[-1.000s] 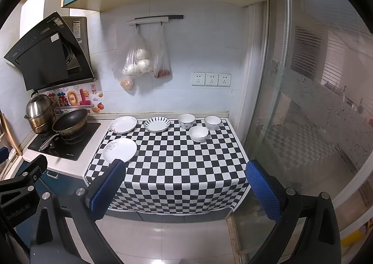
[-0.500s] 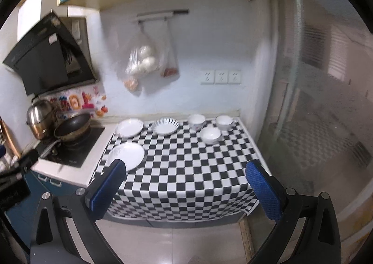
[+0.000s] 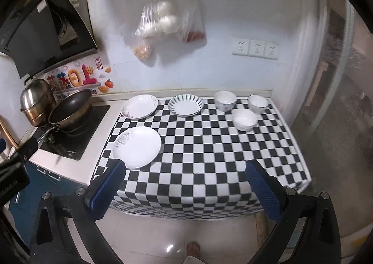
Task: Organize plates and bowls
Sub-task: 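Move both grippers down toward the large grey-flower white plate's rim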
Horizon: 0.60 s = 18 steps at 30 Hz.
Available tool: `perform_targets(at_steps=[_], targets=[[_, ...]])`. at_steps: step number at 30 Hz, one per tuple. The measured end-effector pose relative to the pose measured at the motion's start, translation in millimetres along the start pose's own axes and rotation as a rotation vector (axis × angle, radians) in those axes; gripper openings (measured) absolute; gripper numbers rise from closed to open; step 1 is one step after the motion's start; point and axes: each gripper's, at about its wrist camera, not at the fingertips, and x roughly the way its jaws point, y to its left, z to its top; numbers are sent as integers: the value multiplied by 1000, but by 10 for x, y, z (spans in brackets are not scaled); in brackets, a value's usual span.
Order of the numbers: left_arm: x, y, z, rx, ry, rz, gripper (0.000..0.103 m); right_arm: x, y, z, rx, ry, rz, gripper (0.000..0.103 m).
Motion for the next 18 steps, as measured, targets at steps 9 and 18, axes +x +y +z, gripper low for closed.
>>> perform_targets(at_steps=[9,18], targets=[[1197,-295,256,-11,171,-7,103,1504,109,532,-8,128,69,103],[2490,-593,349,36,370,-5,102,3177,214,797,-35,354,153,103]])
